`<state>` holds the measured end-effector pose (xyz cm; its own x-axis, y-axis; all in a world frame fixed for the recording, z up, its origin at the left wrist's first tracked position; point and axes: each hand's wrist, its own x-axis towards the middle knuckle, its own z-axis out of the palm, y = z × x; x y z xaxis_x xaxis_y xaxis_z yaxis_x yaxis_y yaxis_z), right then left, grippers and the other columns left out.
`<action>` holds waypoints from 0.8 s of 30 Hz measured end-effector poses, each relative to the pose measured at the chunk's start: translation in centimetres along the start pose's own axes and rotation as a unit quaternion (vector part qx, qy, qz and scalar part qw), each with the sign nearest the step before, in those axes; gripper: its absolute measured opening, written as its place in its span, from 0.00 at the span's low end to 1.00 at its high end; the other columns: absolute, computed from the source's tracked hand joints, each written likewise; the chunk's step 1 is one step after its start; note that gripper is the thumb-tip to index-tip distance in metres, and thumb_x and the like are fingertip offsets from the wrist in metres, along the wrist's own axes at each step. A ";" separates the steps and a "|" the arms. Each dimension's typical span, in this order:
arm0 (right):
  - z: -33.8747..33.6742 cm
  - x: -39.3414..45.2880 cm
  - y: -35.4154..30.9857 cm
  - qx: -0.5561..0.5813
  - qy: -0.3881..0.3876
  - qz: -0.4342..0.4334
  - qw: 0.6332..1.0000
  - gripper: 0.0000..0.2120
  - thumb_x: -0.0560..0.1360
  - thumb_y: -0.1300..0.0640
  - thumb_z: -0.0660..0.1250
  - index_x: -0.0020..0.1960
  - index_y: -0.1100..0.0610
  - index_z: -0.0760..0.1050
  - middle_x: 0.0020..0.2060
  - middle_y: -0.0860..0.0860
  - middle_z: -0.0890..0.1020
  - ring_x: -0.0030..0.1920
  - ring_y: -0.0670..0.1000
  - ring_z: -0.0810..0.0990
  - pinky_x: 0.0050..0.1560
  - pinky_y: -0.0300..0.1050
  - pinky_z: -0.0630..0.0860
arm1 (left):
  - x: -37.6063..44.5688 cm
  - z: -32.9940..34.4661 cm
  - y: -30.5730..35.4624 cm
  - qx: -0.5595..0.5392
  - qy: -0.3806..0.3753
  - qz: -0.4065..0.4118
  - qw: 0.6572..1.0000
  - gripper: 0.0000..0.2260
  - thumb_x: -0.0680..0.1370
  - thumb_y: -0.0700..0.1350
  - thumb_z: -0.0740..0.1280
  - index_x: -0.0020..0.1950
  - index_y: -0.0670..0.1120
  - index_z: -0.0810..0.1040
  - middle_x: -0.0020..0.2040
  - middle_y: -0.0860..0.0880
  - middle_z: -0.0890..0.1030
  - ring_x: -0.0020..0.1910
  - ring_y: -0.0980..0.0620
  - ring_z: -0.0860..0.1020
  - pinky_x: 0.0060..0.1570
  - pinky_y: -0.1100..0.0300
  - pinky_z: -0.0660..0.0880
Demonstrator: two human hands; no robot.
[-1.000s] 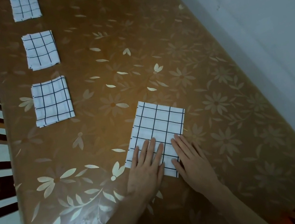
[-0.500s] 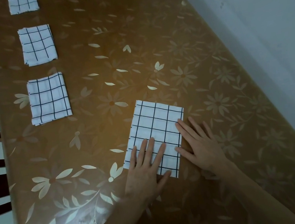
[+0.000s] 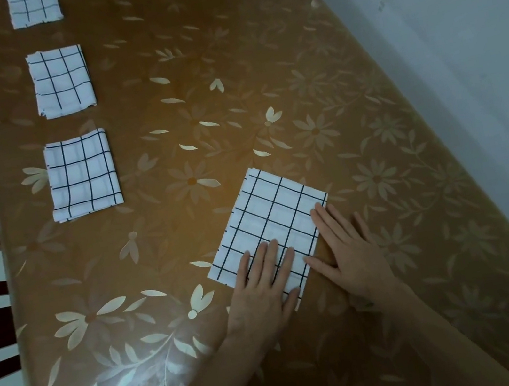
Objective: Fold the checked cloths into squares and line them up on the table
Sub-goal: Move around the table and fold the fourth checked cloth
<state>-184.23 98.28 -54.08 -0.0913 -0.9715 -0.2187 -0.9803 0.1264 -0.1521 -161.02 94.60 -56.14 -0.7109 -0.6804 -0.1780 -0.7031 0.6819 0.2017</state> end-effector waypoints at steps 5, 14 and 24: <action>-1.0 1.9 0.8 0.005 0.003 0.041 0.999 0.33 0.84 0.33 0.43 0.84 0.43 0.40 0.83 0.40 0.45 0.83 0.44 0.40 0.82 0.62 0.49 | 0.2 0.0 -0.1 0.003 0.004 0.004 1.000 0.31 0.85 0.64 0.46 0.84 0.51 0.49 0.84 0.44 0.54 0.83 0.44 0.52 0.77 0.41 0.52; -2.2 4.3 -0.2 0.057 0.079 0.126 0.987 0.26 0.84 0.40 0.56 0.79 0.50 0.64 0.73 0.52 0.70 0.72 0.58 0.67 0.70 0.59 0.67 | 0.1 -0.4 -0.6 0.020 0.002 0.022 1.000 0.32 0.84 0.66 0.48 0.84 0.50 0.52 0.83 0.44 0.56 0.82 0.43 0.55 0.76 0.39 0.53; -5.1 5.9 -0.7 0.380 0.014 0.219 0.899 0.12 0.78 0.56 0.72 0.58 0.56 0.73 0.49 0.52 0.78 0.50 0.51 0.77 0.51 0.44 0.73 | -0.2 -1.7 -0.7 -0.005 0.002 0.023 1.000 0.31 0.83 0.65 0.52 0.81 0.49 0.62 0.82 0.44 0.60 0.81 0.43 0.58 0.76 0.37 0.60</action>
<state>-184.94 91.45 -50.33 -0.4540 -0.7986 -0.3951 -0.4481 0.5879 -0.6735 -160.42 93.80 -54.59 -0.7431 -0.6487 -0.1643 -0.6687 0.7105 0.2191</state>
